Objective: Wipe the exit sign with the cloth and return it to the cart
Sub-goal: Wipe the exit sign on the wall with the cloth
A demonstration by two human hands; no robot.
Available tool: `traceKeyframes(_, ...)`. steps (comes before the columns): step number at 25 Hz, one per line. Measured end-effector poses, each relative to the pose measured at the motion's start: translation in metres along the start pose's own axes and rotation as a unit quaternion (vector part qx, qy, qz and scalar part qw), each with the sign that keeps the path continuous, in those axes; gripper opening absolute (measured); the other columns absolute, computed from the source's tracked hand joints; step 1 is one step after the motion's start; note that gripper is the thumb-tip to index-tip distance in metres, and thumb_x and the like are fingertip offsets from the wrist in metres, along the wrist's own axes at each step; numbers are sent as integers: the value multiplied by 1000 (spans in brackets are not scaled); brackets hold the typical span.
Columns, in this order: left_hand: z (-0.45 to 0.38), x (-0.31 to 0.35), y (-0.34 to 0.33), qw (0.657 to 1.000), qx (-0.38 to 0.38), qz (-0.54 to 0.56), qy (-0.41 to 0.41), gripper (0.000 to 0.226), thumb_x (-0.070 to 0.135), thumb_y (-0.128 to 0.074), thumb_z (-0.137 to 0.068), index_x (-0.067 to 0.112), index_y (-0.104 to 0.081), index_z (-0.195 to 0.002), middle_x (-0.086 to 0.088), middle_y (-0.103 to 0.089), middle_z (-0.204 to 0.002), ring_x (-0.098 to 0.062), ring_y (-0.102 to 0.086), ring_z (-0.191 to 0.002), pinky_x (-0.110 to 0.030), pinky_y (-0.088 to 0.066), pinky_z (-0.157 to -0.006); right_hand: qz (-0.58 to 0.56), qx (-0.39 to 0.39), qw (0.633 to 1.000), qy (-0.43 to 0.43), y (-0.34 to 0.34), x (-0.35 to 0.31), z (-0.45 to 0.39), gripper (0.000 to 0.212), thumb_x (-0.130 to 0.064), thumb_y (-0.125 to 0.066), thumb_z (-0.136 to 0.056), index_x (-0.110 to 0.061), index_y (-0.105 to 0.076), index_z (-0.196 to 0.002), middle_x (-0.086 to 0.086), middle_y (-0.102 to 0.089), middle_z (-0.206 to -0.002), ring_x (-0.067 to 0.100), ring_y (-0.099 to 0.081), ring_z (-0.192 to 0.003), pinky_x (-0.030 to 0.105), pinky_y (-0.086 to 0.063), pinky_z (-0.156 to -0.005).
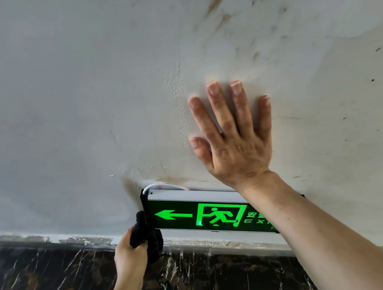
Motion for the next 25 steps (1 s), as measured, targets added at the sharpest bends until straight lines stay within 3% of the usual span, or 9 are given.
traceKeyframes(5,23,-30,-24,971,-79,91,205,38,-21,-48,-89,9,-65,-106,-24,-68,-95,-40,-64,-84,-39,-50,-62,-2,0,1000,6,1,0,1,73,-49,-47,-89,-27,-17,-151,-4,-7,-163,19,4,-148,50,-3,-117)
traceKeyframes(7,30,-33,-24,955,-80,149,243,31,-18,-50,-91,3,-63,-110,-27,-67,-101,-42,-64,-88,-42,-51,-66,-12,-3,1000,6,3,0,-1,73,-49,-47,-89,-26,-17,-151,-3,-15,-160,19,4,-148,49,-2,-117)
traceKeyframes(9,42,-25,-17,948,-82,188,243,27,-15,-52,-93,-2,-62,-114,-26,-66,-98,-39,-64,-84,-41,-51,-63,-15,-6,1000,3,4,0,-3,72,-48,-47,-89,-25,-19,-151,-3,-20,-157,19,5,-148,49,-1,-117)
traceKeyframes(12,66,-7,-6,944,-113,236,203,28,-15,-54,-94,-11,-59,-121,-24,-67,-92,-36,-65,-78,-38,-51,-60,-15,-32,999,5,8,1,-3,69,-47,-45,-93,-25,-16,-152,-5,8,-163,18,10,-148,48,4,-118)
traceKeyframes(16,101,13,4,926,-127,309,178,28,-18,-60,-87,-9,-66,-113,-33,-72,-95,-47,-72,-79,-45,-57,-69,-72,-136,988,2,18,6,-4,64,-47,-37,-97,-25,-12,-152,-8,23,-160,16,20,-145,47,10,-117)
traceKeyframes(20,132,49,5,883,-262,363,141,62,-26,-67,-63,-2,-67,-120,-36,-68,-111,-52,-69,-96,-50,-56,-80,-192,-155,969,-20,53,5,-2,57,-40,-37,-97,-17,-29,-149,7,-19,-158,26,-10,-148,47,-10,-119)
traceKeyframes(22,145,65,2,847,-352,377,132,68,-22,-69,-63,-4,-64,-128,-38,-62,-123,-54,-63,-109,-54,-55,-87,-290,-194,934,-80,73,5,17,51,-39,-38,-97,-16,-40,-143,6,-40,-151,23,-27,-144,41,-20,-118)
traceKeyframes(23,152,72,1,831,-393,375,121,68,-19,-71,-65,-4,-62,-130,-38,-59,-128,-55,-59,-115,-56,-52,-93,-349,-243,894,-141,81,4,31,48,-41,-39,-97,-22,-42,-141,-1,-47,-147,15,-33,-141,36,-26,-116)
traceKeyframes(25,161,79,-3,813,-459,344,105,66,-18,-70,-71,1,-62,-134,-34,-56,-135,-51,-54,-125,-56,-42,-106,-451,-352,763,-302,92,1,62,37,-46,-43,-95,-42,-46,-132,-20,-53,-136,-6,-41,-128,22,-36,-106)
Point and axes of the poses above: each hand's wrist, its own z-axis away from the middle knuckle, its own y-axis out of the back of the hand, x = y × z, the point moved 4 cm from there along -z, towards the middle knuckle
